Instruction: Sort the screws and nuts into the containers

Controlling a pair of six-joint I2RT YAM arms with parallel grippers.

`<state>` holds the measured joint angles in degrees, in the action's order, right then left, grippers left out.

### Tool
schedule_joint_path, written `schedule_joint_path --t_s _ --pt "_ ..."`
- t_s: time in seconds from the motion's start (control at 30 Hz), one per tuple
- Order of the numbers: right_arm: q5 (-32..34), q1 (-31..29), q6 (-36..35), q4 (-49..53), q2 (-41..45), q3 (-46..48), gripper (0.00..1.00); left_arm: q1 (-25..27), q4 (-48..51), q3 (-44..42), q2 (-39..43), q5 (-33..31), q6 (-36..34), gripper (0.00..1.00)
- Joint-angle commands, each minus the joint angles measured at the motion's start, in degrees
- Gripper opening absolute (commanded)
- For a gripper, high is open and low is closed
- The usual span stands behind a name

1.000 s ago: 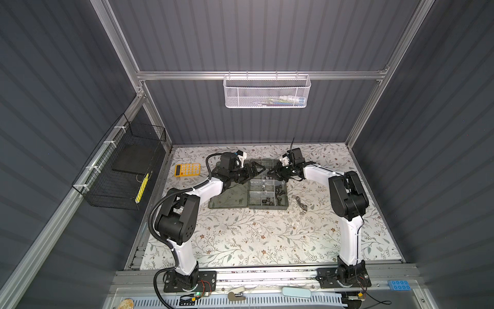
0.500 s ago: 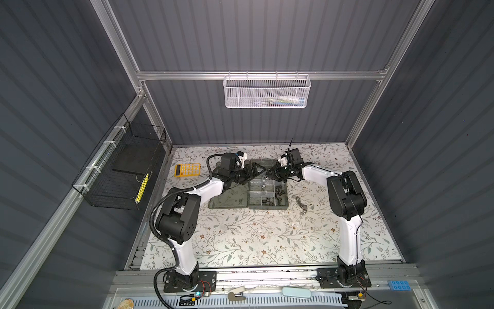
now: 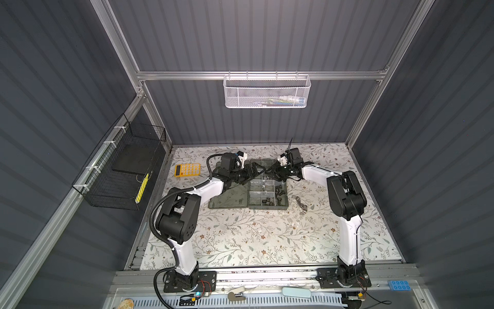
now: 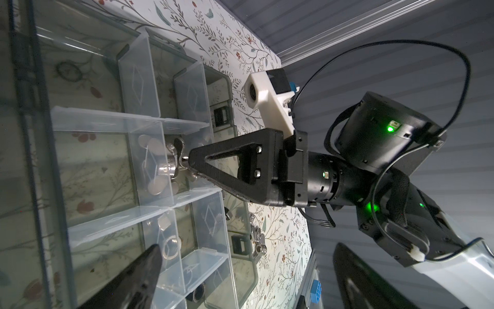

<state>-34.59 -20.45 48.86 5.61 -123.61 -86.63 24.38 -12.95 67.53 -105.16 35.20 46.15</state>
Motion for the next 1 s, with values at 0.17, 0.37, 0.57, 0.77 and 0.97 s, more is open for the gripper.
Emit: schedule_joint_path --t_s 0.17,0.37,0.57,0.77,0.97 --pt "0.7 0.1 -1.3 2.8 2.6 -0.8 0.4 -0.2 -0.7 0.0 -0.4 1.0 0.2 1.0" --pt "2.1 0.2 -2.7 3.0 6.3 1.5 0.47 0.1 -1.3 -0.3 0.3 1.2 0.3 1.0" --pt "4.9 1.2 -4.9 4.4 12.0 5.8 0.54 1.9 -0.9 0.0 0.9 1.4 -1.0 1.0" --pt "8.2 3.0 -9.0 7.9 19.2 10.8 0.6 5.3 1.3 1.0 1.6 0.9 -3.9 1.0" --pt "13.4 4.9 -13.6 11.9 27.2 17.3 0.75 8.7 2.8 1.5 1.6 0.4 -5.5 1.0"
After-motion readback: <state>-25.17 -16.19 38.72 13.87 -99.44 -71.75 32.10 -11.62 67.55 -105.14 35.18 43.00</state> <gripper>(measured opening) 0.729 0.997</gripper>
